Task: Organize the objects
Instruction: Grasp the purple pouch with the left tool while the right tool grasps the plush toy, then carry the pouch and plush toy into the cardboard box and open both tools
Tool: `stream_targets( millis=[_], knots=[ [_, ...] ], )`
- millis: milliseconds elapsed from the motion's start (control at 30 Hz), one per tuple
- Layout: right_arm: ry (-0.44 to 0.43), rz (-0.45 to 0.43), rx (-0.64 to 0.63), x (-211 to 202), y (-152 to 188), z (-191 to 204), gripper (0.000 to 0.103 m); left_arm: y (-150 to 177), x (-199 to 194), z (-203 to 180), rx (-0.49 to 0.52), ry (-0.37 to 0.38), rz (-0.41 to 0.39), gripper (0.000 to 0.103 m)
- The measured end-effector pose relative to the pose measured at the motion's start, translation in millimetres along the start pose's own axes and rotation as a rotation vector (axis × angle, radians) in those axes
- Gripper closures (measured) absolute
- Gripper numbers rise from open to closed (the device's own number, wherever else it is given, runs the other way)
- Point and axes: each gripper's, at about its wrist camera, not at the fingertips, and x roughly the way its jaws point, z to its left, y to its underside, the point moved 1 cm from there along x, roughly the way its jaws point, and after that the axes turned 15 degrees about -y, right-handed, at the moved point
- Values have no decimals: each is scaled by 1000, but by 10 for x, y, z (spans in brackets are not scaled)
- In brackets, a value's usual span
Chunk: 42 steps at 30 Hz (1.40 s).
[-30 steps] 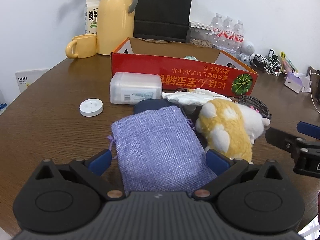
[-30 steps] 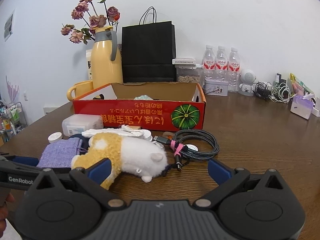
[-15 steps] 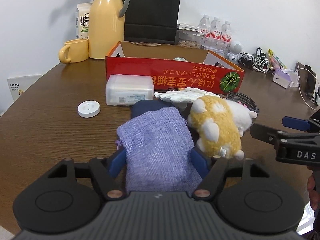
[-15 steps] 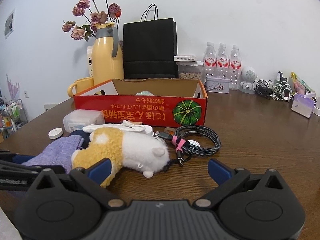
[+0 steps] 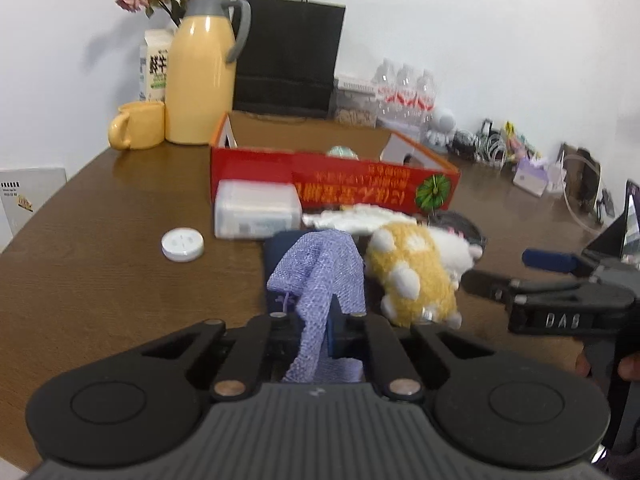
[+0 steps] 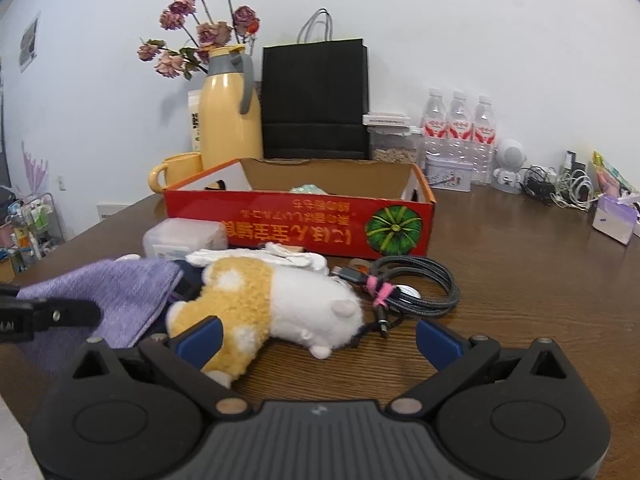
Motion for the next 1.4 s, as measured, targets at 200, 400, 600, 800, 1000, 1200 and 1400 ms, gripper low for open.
stream_targets(
  millis=[200, 400, 600, 800, 1000, 1200, 1400],
  knots=[
    [-86, 14, 15, 112, -52, 206, 0, -115, -71, 128, -41, -3, -56, 95],
    [-100, 71, 75, 410, -57, 364, 15, -122, 14, 270, -84, -8, -49, 95],
    [-48, 85, 159, 607, 3, 346, 35, -75, 111, 372, -100, 1, -26, 95],
    [-46, 59, 141, 555, 34, 362, 52, -39, 141, 423, -107, 4, -14, 95],
    [-53, 36, 106, 428, 48, 373, 55, -53, 108, 376, -100, 6, -20, 95],
    [-71, -23, 42, 256, 2, 450, 57, -137, 28, 289, -84, 23, -46, 95],
    [-65, -88, 12, 135, -140, 440, 57, -369, -40, 213, -84, 41, -96, 95]
  ],
)
